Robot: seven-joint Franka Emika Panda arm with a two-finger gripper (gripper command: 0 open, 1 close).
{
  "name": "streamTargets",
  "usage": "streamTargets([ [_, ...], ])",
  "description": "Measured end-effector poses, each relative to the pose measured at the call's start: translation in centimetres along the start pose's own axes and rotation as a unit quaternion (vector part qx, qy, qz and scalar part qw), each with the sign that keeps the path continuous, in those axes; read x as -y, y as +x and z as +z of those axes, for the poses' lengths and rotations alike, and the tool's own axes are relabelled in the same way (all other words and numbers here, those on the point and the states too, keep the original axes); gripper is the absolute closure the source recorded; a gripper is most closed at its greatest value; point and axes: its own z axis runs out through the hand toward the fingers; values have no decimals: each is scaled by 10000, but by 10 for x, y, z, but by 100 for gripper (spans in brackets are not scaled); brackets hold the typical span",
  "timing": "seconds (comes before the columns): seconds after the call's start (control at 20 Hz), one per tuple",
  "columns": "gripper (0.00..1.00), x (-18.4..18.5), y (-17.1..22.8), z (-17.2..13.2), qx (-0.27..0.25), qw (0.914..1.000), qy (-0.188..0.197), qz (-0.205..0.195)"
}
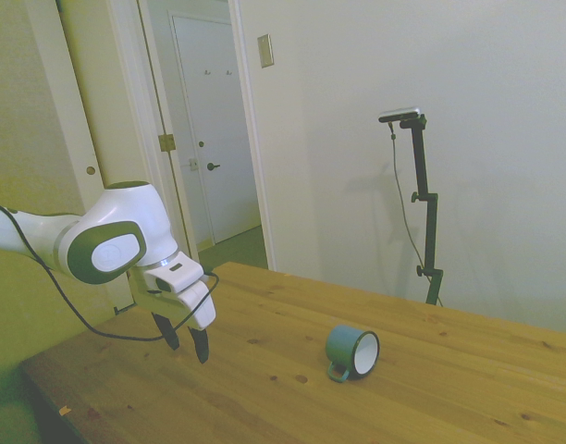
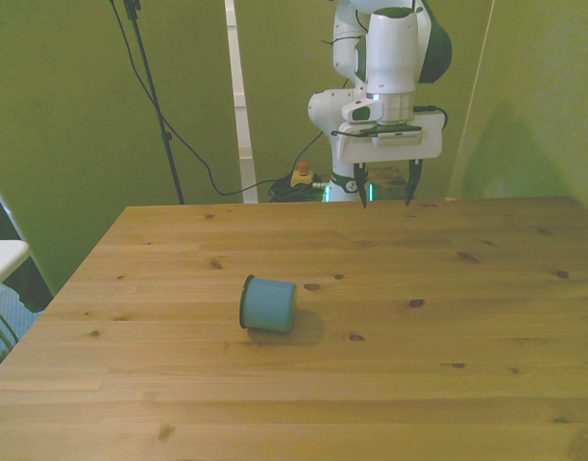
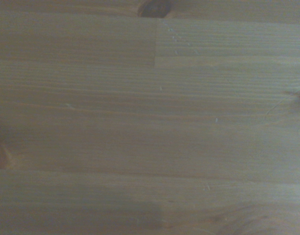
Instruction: Flip the mug upright
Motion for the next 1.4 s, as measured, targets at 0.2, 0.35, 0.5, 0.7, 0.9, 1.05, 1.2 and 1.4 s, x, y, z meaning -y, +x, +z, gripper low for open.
streamTargets([
  [0.2, 0, 0, 6, -2, -28, 9999, 14, 160],
  [0.35, 0, 2, 31, -15, -125, 9992, 121, 371],
  [0.5, 0, 4, 68, -36, -256, 9974, 251, 627],
  [0.7, 0, -4, 131, -67, -346, 9934, 341, 1039],
  [0.9, 0, 1, 184, -70, -415, 9914, 210, 1220],
  [1.05, 0, -7, 201, -68, -506, 9898, 214, 1313],
  [1.2, 0, -32, 233, -65, -649, 9873, 216, 1434],
  [1.4, 0, -70, 282, -55, -737, 9849, 173, 1554],
])
